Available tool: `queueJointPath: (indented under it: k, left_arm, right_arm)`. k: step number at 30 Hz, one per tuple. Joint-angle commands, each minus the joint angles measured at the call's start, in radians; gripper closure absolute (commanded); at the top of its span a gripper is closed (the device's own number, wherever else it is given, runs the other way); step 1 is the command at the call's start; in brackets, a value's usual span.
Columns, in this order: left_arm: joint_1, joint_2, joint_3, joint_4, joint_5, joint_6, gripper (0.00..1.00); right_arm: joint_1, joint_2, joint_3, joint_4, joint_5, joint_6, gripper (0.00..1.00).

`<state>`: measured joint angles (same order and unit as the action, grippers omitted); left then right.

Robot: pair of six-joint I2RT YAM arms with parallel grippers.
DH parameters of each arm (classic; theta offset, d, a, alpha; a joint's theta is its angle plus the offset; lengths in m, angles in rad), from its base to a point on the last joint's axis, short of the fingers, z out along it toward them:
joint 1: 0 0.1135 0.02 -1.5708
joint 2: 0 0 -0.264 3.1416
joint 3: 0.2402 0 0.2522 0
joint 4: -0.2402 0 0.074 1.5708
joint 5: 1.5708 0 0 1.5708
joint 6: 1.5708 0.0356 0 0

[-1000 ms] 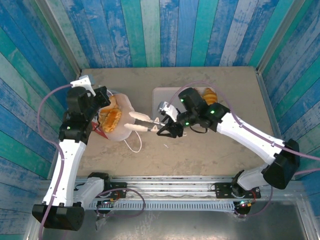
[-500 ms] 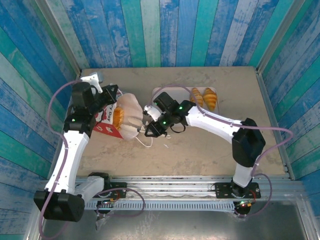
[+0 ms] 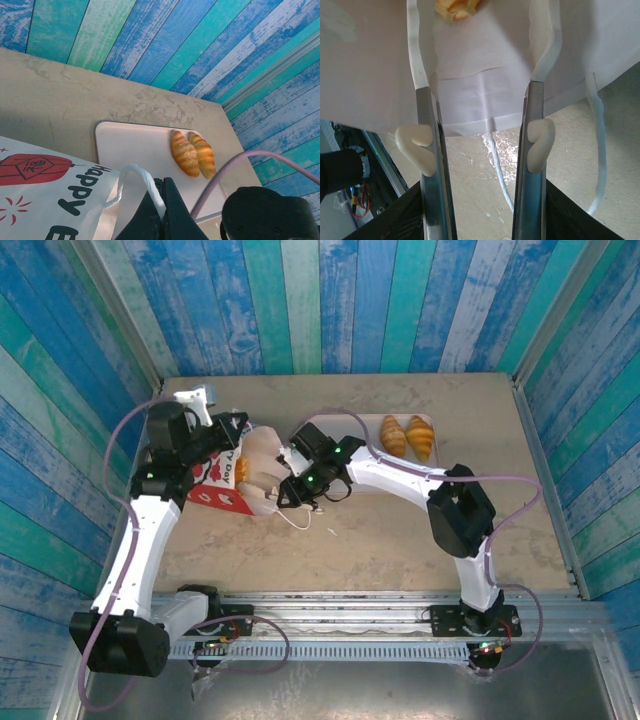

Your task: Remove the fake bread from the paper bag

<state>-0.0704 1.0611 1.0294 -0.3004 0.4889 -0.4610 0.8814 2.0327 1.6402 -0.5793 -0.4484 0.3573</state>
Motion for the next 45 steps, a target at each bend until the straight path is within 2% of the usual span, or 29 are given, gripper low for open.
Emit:
queueJointPath:
  k: [1, 11, 15, 18, 22, 33, 36, 41, 45]
  left_arm:
    - [-0.002, 0.018, -0.010, 0.017, 0.030, 0.039, 1.00]
    - [-0.002, 0.019, -0.019, 0.017, 0.031, 0.039, 1.00]
    - [-0.002, 0.009, -0.018, 0.005, -0.009, 0.035, 1.00]
    - [-0.002, -0.002, -0.020, -0.008, -0.059, 0.032, 1.00]
    - [-0.002, -0.009, -0.017, -0.026, -0.118, 0.031, 1.00]
    - [-0.002, -0.009, -0.013, -0.023, -0.149, 0.012, 1.00]
    - [-0.001, -0.008, -0.015, -0.011, -0.142, 0.011, 1.00]
    - [-0.002, -0.006, -0.010, -0.021, -0.117, 0.031, 1.00]
    - [-0.002, -0.021, 0.012, -0.091, -0.133, 0.096, 1.00]
  right_arm:
    - [0.003, 0.029, 0.031, 0.041, -0.043, 0.070, 0.47]
    - [0.012, 0.125, 0.100, 0.048, -0.064, 0.086, 0.45]
    - [0.016, 0.118, 0.104, 0.043, -0.042, 0.070, 0.53]
    - [0.015, 0.072, 0.090, 0.038, 0.019, 0.039, 0.59]
    - [0.019, -0.006, 0.067, -0.003, 0.135, -0.021, 0.62]
    - [0.027, -0.113, 0.069, -0.212, 0.454, -0.183, 0.62]
    - [0.026, -0.098, 0.083, -0.217, 0.395, -0.211, 0.60]
    - [0.025, -0.048, 0.099, -0.128, 0.143, -0.143, 0.55]
    - [0.022, 0.001, 0.115, -0.082, 0.081, -0.048, 0.49]
